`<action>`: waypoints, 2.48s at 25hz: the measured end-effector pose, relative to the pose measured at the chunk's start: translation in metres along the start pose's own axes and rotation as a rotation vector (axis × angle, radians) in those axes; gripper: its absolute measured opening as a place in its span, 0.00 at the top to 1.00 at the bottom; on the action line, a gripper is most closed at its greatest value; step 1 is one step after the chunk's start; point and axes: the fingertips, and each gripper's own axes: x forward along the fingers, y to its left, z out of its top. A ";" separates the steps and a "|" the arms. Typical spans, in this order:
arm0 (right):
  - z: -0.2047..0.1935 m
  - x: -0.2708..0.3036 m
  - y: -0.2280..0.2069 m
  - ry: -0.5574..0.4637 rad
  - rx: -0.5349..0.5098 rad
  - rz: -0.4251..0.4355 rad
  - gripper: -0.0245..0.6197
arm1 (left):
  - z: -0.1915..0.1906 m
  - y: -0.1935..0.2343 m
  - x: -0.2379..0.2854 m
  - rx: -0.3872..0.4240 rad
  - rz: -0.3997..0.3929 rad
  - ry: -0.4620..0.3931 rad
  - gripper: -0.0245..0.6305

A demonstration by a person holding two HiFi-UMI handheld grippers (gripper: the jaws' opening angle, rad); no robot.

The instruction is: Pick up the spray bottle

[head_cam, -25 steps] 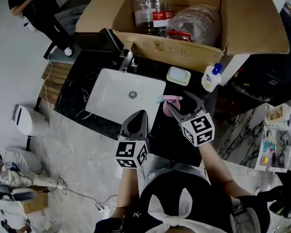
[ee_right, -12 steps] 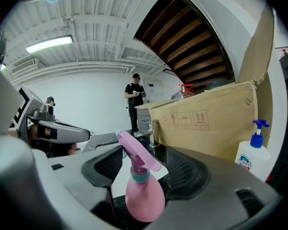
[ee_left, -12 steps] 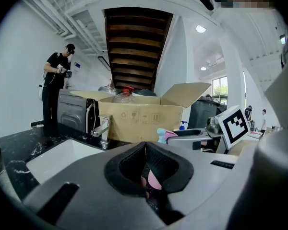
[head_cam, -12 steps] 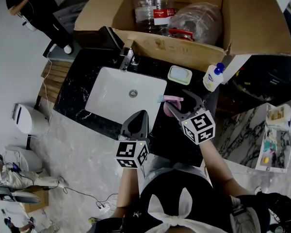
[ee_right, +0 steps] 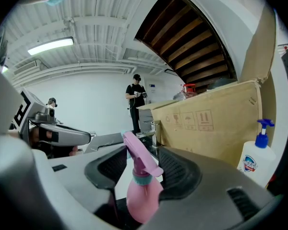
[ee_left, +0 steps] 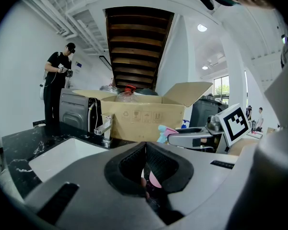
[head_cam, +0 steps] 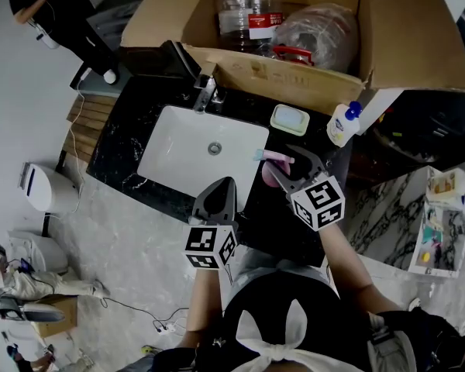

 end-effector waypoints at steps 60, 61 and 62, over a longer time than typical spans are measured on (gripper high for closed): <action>0.025 -0.021 0.026 -0.038 -0.102 -0.015 0.82 | 0.007 -0.017 -0.017 0.006 -0.046 -0.043 0.92; 0.027 -0.022 0.027 -0.040 -0.104 -0.014 0.82 | 0.007 -0.019 -0.017 0.007 -0.048 -0.043 0.92; 0.028 -0.024 0.028 -0.042 -0.105 -0.013 0.82 | 0.008 -0.020 -0.017 0.008 -0.050 -0.043 0.92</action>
